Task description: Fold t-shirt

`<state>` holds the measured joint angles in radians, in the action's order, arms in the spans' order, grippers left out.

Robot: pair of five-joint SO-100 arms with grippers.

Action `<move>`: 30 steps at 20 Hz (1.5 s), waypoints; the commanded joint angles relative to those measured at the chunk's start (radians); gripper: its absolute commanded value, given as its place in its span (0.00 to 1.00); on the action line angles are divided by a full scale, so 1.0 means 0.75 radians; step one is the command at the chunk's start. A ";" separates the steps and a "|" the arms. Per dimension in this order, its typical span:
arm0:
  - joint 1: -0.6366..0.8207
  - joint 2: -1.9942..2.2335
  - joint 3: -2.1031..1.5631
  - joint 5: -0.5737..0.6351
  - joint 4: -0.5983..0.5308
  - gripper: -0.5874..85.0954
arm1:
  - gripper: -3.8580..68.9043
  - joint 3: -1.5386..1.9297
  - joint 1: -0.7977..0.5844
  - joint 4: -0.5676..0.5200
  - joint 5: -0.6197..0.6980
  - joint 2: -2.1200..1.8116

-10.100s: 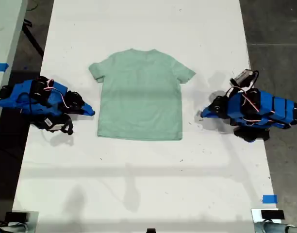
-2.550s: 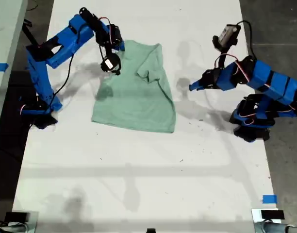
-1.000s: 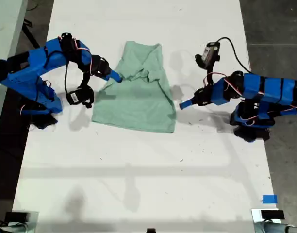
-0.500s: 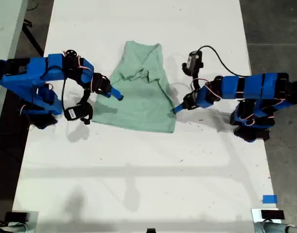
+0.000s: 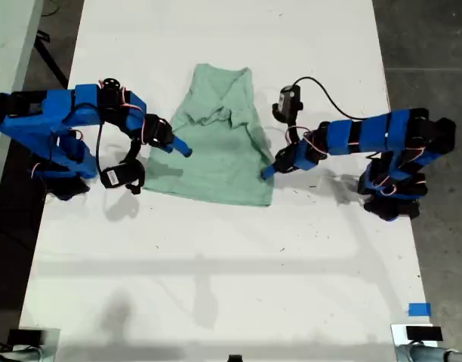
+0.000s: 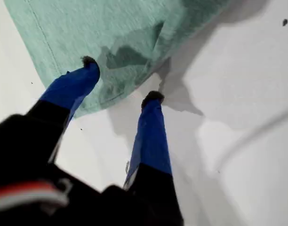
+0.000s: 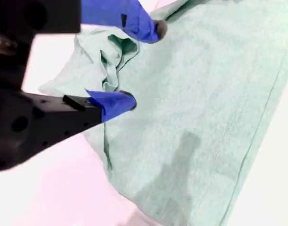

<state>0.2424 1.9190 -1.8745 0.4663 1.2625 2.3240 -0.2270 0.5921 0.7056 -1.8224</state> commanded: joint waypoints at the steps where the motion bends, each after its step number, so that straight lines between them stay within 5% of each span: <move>1: 0.000 0.006 0.020 -0.010 -0.027 0.28 | 0.38 -0.106 0.022 -0.002 0.025 -0.020; 5: 0.004 0.006 0.020 -0.006 -0.029 0.28 | 0.38 -0.168 0.033 0.106 0.035 -0.057; 14: -0.002 0.008 0.016 -0.006 -0.027 0.27 | 0.35 -0.160 0.022 0.014 0.022 0.055; 19: 0.004 0.006 0.010 -0.004 -0.029 0.27 | 0.05 -0.207 0.022 0.002 -0.010 0.149; 20: 0.004 0.006 0.010 -0.004 -0.029 0.27 | 0.05 -0.211 0.020 0.012 -0.010 0.145; 30: 0.010 0.008 0.008 -0.002 -0.039 0.27 | 0.05 -0.321 -0.033 0.552 0.008 -0.223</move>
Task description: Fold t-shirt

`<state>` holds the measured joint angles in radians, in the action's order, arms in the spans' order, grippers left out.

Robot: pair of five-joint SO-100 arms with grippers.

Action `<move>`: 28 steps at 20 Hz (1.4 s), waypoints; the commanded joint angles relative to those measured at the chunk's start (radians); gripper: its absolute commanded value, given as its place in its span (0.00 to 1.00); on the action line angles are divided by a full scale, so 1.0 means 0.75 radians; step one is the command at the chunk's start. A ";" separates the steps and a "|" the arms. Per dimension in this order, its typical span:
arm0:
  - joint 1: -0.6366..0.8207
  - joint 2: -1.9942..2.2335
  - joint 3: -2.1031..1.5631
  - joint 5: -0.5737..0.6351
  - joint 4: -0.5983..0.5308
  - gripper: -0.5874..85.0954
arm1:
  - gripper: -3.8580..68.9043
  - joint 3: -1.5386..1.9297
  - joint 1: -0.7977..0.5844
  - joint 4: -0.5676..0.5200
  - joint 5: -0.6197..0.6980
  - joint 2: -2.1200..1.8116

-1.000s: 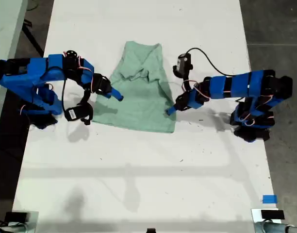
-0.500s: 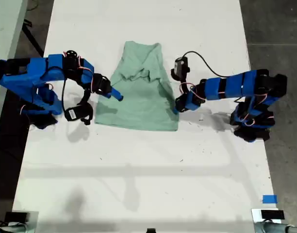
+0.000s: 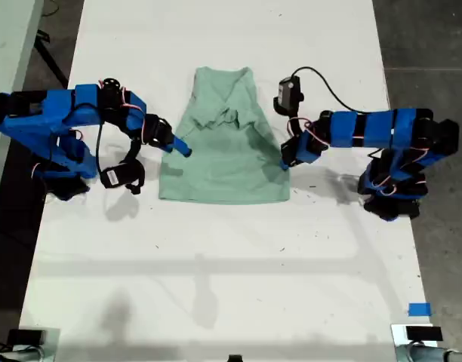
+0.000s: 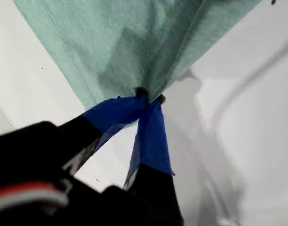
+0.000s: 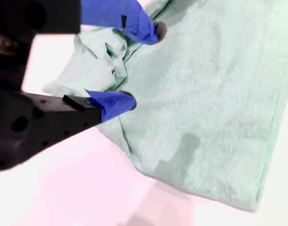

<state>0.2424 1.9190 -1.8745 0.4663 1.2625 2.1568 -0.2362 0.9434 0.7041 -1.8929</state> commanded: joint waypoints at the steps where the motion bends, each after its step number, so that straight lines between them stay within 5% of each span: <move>1: 0.010 0.008 0.008 -0.002 -0.043 0.27 | 0.05 -0.115 -0.012 0.088 0.000 -0.137; 16: 0.006 0.014 0.002 -0.010 -0.041 0.27 | 0.04 -1.143 0.243 -0.065 -0.329 0.949; 17: 0.008 0.022 -0.008 -0.012 -0.041 0.28 | 0.09 -1.190 0.245 -0.047 -0.337 0.990; 18: 0.010 0.031 -0.018 -0.012 -0.041 0.28 | 0.30 -1.235 0.247 -0.006 -0.331 0.998; 20: 0.012 0.043 -0.029 -0.012 -0.041 0.28 | 0.35 -1.342 0.239 0.164 -0.323 0.951; 21: 0.012 0.043 -0.031 -0.012 -0.039 0.28 | 0.48 -1.370 0.231 0.221 -0.282 0.896; 24: 0.010 0.043 -0.035 -0.012 -0.039 0.28 | 0.42 -1.426 0.174 0.448 -0.223 0.693; 28: 0.002 0.045 -0.053 -0.020 -0.031 0.28 | 0.37 -1.254 0.070 0.552 -0.178 0.397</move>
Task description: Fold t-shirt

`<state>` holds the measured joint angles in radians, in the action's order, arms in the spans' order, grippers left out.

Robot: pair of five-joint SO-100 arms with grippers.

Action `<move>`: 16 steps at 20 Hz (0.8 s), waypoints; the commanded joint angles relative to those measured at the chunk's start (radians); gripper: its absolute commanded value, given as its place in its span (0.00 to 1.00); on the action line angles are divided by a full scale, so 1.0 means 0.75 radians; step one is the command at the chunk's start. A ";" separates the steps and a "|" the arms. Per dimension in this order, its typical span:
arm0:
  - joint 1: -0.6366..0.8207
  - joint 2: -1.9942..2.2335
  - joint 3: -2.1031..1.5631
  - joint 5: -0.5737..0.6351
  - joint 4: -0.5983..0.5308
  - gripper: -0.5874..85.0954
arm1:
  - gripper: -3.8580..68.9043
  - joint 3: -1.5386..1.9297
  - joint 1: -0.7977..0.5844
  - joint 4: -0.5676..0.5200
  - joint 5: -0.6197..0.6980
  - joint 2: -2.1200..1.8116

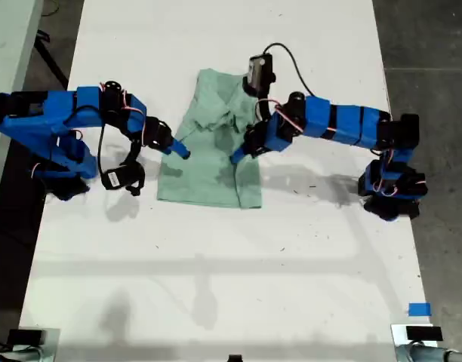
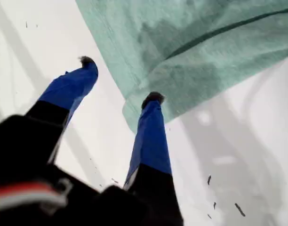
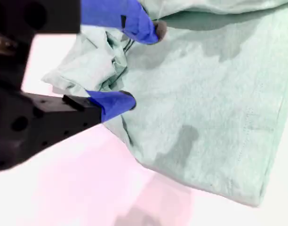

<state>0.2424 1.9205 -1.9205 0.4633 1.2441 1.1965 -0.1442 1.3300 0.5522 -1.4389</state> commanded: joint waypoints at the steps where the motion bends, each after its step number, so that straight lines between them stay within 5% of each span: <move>1: -0.004 0.043 0.002 -0.027 0.008 0.28 | 0.36 0.098 -0.080 0.053 0.025 -0.292; 16: -0.094 0.102 -0.323 -0.495 0.035 0.28 | 0.27 1.248 -0.227 -0.051 -0.090 -1.411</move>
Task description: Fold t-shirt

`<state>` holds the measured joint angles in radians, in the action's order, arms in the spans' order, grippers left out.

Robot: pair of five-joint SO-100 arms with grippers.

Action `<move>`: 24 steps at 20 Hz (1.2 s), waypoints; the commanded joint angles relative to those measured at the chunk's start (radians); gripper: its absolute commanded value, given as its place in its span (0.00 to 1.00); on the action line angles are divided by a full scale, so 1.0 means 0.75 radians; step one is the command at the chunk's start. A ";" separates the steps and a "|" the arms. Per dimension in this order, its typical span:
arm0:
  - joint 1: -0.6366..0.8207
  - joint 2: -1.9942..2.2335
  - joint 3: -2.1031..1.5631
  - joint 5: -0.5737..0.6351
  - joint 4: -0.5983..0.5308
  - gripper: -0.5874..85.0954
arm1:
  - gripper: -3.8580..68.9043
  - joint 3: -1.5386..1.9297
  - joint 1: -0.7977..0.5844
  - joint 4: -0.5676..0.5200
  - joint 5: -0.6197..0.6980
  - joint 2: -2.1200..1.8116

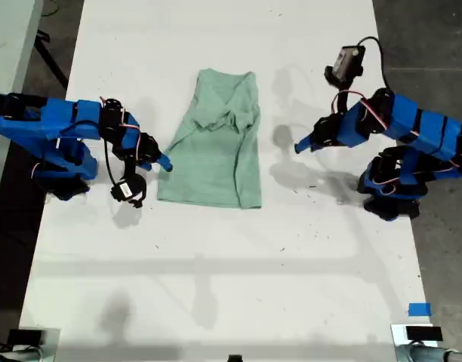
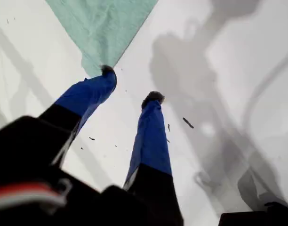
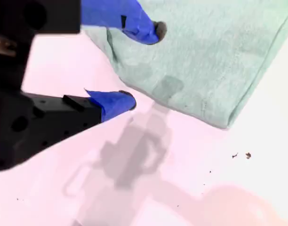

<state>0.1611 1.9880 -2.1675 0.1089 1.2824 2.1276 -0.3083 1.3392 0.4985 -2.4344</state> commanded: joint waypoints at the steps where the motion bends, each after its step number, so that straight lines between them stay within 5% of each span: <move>1: 0.037 -0.010 -0.016 -0.022 -0.051 0.28 | 0.27 0.012 -0.004 -0.067 -0.020 -0.096; 9: 0.139 -0.364 -0.082 0.033 -0.411 0.23 | 0.25 0.035 0.020 -0.112 -0.022 -0.098; 11: 0.153 -0.411 -0.047 0.047 -0.403 0.06 | 0.25 0.047 0.027 -0.119 -0.031 -0.100; 13: 0.168 -0.376 -0.057 0.051 -0.391 0.01 | 0.25 0.061 0.033 -0.131 -0.035 -0.108; 20: 0.241 -0.057 0.141 0.123 0.047 0.01 | 0.24 0.115 0.031 -0.135 -0.039 -0.176; 24: 0.133 -0.117 0.335 0.129 0.018 0.01 | 0.24 0.129 0.033 -0.139 -0.049 -0.182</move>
<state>0.3160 1.9052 -2.0187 0.1979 1.3284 2.2319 -0.2930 1.2717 0.4725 -2.5479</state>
